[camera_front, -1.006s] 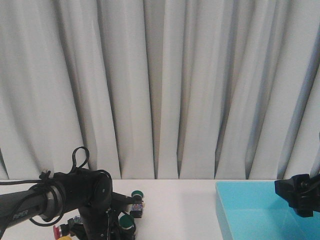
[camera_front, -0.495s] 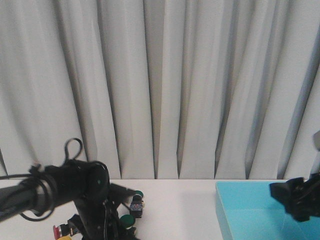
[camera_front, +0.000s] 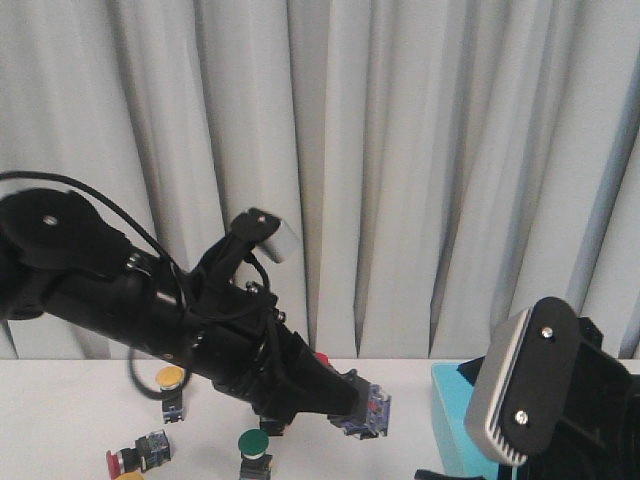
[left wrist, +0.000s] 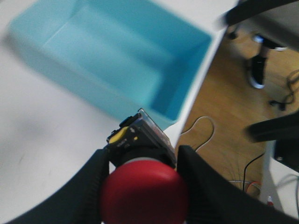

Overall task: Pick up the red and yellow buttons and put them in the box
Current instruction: 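Lift the red button and pass it to the right gripper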

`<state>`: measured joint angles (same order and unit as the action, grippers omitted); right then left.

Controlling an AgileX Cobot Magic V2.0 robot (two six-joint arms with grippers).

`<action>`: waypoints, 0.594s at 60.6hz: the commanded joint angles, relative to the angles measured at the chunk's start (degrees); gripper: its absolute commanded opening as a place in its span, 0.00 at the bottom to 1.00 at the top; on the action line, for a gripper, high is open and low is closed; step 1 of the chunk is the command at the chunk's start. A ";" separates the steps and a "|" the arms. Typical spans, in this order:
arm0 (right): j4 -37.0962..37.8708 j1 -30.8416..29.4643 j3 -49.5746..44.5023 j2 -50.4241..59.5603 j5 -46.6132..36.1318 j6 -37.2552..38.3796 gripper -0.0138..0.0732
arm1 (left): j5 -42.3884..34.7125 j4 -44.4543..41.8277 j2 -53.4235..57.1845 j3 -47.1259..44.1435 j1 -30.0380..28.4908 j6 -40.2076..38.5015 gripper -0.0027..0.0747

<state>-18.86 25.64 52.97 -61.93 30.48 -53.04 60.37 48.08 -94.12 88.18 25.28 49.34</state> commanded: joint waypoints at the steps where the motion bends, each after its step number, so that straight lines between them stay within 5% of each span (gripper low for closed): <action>1: -1.29 1.45 2.09 0.62 -3.18 -1.40 0.84 | 2.86 6.33 3.76 1.59 0.12 9.72 0.03; 10: -4.67 4.03 2.09 0.62 -3.10 -2.30 0.84 | 6.38 6.76 3.63 1.59 0.12 17.19 0.03; 36: -5.32 7.10 2.09 0.62 -5.27 -4.21 0.84 | 5.83 20.07 3.63 1.59 0.12 13.58 0.03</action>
<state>-23.18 32.77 52.97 -61.93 30.00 -56.83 67.24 60.72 -92.98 88.18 25.28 64.93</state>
